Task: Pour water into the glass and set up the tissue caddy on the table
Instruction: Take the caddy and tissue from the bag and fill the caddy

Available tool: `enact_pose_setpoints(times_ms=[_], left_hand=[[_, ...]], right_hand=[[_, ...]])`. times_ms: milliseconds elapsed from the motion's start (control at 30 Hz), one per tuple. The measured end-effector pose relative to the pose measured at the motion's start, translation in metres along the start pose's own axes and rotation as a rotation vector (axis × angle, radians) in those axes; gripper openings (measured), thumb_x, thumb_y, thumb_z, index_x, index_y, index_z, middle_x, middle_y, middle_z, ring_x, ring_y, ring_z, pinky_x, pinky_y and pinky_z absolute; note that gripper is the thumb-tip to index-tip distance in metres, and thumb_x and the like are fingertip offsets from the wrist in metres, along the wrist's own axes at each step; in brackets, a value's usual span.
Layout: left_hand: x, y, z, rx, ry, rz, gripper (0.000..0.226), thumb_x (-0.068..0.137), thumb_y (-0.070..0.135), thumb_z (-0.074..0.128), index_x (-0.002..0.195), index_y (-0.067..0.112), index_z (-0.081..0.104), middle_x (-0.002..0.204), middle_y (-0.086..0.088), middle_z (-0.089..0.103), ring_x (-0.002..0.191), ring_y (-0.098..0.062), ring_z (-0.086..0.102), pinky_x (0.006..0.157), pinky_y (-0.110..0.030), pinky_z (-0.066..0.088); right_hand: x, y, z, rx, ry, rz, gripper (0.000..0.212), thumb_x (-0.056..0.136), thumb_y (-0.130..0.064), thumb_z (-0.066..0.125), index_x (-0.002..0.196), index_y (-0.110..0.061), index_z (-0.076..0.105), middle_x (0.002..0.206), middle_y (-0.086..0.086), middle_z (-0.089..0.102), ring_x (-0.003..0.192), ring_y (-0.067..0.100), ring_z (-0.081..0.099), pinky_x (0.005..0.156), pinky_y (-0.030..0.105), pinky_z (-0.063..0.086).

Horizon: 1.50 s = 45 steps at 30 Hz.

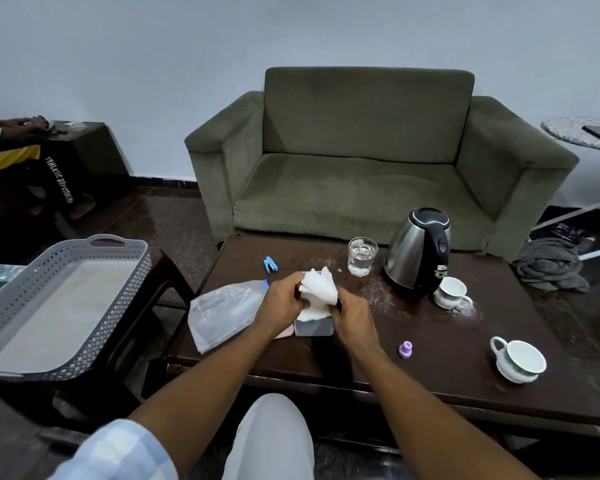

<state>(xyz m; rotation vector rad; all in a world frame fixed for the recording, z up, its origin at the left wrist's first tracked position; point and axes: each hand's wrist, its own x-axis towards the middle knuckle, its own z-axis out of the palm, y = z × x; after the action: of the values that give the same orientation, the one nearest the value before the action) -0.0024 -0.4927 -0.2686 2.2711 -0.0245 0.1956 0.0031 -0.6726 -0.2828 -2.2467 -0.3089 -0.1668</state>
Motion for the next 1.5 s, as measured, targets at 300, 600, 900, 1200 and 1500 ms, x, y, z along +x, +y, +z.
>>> enact_pose_setpoints(times_ms=[300,600,900,1200,1500], left_hand=[[0.000,0.001,-0.002,0.113,-0.046,0.003,0.043,0.091,0.012,0.069,0.132,0.023,0.067,0.119,-0.001,0.078,0.111,-0.024,0.073,0.093,-0.042,0.059],[0.000,0.000,0.007,0.265,-0.044,0.041,0.016,0.083,0.009,0.067,0.096,0.008,0.076,0.097,-0.009,0.078,0.096,-0.033,0.069,0.079,-0.040,0.054],[0.002,-0.010,0.002,0.268,-0.078,-0.022,0.021,0.085,0.024,0.080,0.096,0.006,0.077,0.100,-0.008,0.072,0.100,-0.028,0.065,0.084,-0.038,0.052],[-0.002,-0.011,0.019,0.131,0.054,-0.145,0.055,0.081,0.022,0.082,0.131,0.018,0.060,0.127,-0.002,0.065,0.119,-0.025,0.064,0.098,-0.039,0.055],[0.034,-0.019,0.033,0.044,0.187,-0.159,0.066,0.087,0.011,0.071,0.145,0.016,0.039,0.116,0.001,0.068,0.112,-0.026,0.065,0.086,-0.033,0.052]], right_hand=[[-0.001,-0.001,0.001,0.035,0.045,0.064,0.020,0.088,-0.002,0.059,0.095,-0.019,0.067,0.088,0.008,0.076,0.077,0.027,0.066,0.066,0.043,0.054],[0.003,0.008,-0.003,-0.087,0.034,-0.025,0.021,0.089,-0.003,0.058,0.099,-0.017,0.070,0.089,0.008,0.072,0.083,0.027,0.066,0.070,0.040,0.052],[-0.006,0.012,0.001,-0.036,0.152,-0.069,0.023,0.093,-0.018,0.067,0.114,-0.021,0.059,0.108,-0.006,0.060,0.098,0.015,0.057,0.086,0.030,0.051],[-0.026,0.020,0.024,-0.342,-0.068,-0.170,0.016,0.098,-0.015,0.058,0.111,-0.018,0.067,0.109,-0.003,0.061,0.099,0.021,0.056,0.073,0.037,0.054],[0.046,0.012,0.037,-0.273,0.018,0.039,0.020,0.093,-0.016,0.051,0.092,-0.011,0.071,0.096,0.006,0.066,0.095,0.025,0.057,0.076,0.041,0.052]])
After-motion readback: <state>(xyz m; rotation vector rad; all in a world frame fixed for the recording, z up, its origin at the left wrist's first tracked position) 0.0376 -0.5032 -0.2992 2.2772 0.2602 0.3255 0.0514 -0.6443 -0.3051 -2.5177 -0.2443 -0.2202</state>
